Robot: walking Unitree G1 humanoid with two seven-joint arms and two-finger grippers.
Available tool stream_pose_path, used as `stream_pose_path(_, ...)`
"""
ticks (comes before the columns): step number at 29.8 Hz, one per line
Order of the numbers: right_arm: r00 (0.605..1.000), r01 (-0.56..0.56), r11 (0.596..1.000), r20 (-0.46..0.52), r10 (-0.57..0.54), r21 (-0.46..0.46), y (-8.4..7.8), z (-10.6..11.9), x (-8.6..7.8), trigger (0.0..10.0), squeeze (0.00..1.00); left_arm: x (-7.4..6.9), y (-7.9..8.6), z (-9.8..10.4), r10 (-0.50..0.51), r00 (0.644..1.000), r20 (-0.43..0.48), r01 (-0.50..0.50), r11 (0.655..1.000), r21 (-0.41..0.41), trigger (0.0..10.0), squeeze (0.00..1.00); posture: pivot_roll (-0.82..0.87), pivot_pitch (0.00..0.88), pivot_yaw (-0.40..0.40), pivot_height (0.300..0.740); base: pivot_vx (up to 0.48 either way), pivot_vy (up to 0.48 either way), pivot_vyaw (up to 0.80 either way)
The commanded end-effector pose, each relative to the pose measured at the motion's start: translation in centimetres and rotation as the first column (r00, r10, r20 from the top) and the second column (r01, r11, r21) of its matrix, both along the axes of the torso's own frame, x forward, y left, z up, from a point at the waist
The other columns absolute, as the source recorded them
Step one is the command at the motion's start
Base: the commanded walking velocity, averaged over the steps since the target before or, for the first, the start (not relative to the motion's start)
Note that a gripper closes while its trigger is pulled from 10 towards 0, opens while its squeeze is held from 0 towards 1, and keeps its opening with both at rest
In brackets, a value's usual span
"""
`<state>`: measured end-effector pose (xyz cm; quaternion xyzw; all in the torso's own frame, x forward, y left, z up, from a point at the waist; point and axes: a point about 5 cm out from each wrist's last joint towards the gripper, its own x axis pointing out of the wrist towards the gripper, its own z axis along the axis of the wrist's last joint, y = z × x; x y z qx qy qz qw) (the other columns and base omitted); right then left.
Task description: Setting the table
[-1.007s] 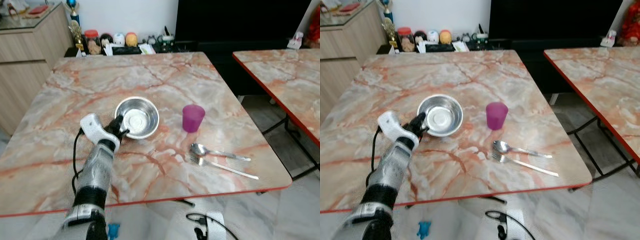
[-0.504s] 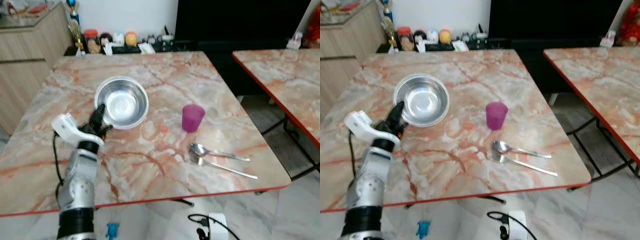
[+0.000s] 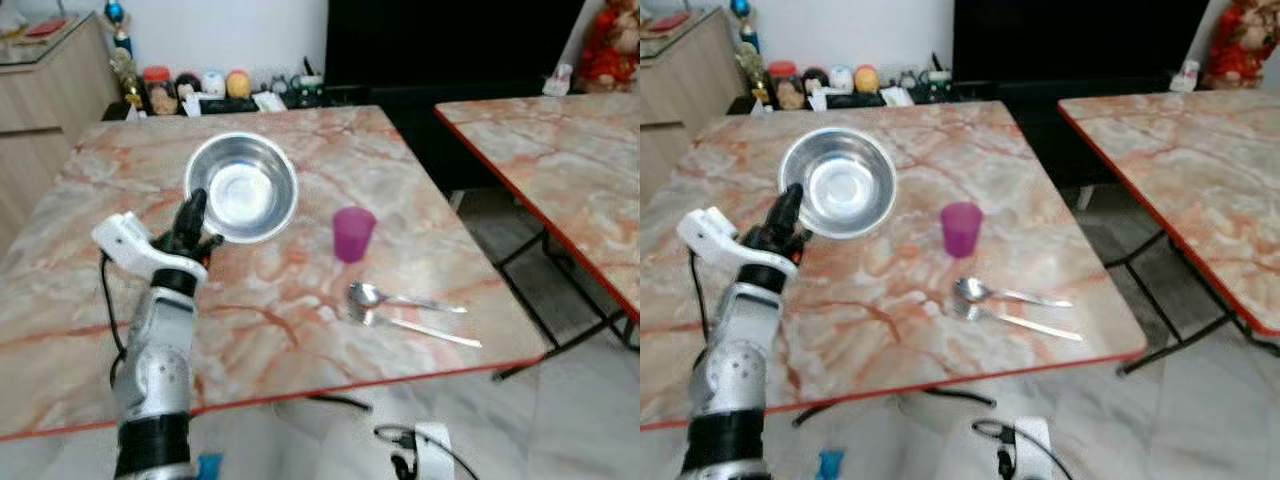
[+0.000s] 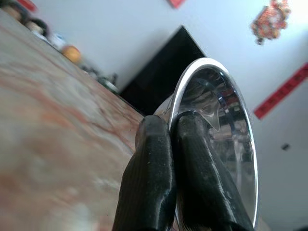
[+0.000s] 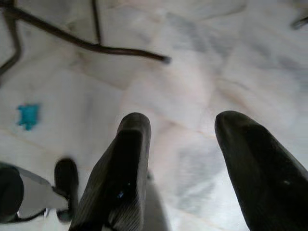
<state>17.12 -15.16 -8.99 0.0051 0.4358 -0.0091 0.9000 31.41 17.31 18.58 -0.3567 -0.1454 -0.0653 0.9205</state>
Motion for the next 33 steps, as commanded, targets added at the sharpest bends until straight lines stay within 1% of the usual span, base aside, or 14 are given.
stream_pose_path(1, 1.0, 0.011, 1.0, -0.001, -0.011, 0.004, 0.05, -0.02, -0.03, 10.0, 0.0, -0.15, 0.3, 0.7, 0.007, 1.0, 0.019, -0.008, 1.0, 0.013, 10.0, 0.0, 0.14, 0.0, -0.065, 0.728, 0.0, -0.48, 0.0)
stream_pose_path(12, 1.0, -0.011, 1.0, 0.005, 0.011, -0.008, 0.14, 0.04, 0.09, 10.0, 0.0, -0.11, 0.21, 0.72, 0.007, 1.0, 0.008, -0.007, 1.0, 0.02, 10.0, 0.0, 0.14, 0.0, -0.061, 0.728, 0.0, -0.48, 0.0)
stream_pose_path(17, 1.0, -0.008, 1.0, 0.007, 0.008, -0.01, 0.14, 0.07, 0.13, 10.0, 0.0, -0.09, 0.08, 0.76, 0.006, 1.0, 0.004, -0.006, 1.0, 0.019, 10.0, 0.0, 0.14, 0.0, -0.06, 0.728, 0.0, -0.48, 0.76)
stream_pose_path(19, 1.0, 0.021, 1.0, 0.007, -0.021, 0.004, 0.11, 0.04, 0.06, 10.0, 0.0, -0.09, -0.03, 0.74, 0.004, 1.0, 0.003, -0.004, 1.0, 0.021, 10.0, 0.0, 0.14, 0.0, -0.06, 0.728, 0.0, -0.476, 0.0)
stream_pose_path(27, 1.0, 0.002, 1.0, 0.003, -0.002, -0.004, 0.1, 0.02, 0.05, 10.0, 0.0, -0.08, -0.31, 0.59, -0.007, 1.0, -0.003, 0.007, 1.0, 0.021, 10.0, 0.0, 0.14, 0.0, -0.062, 0.728, 0.0, -0.473, 0.0)
stream_pose_path(33, 1.0, 0.002, 1.0, 0.003, -0.002, -0.001, 0.13, 0.01, 0.02, 10.0, 0.0, -0.17, -0.57, 0.42, -0.023, 1.0, -0.009, 0.023, 0.999, 0.038, 10.0, 0.0, 0.13, 0.0, -0.058, 0.728, 0.0, -0.472, 0.0)
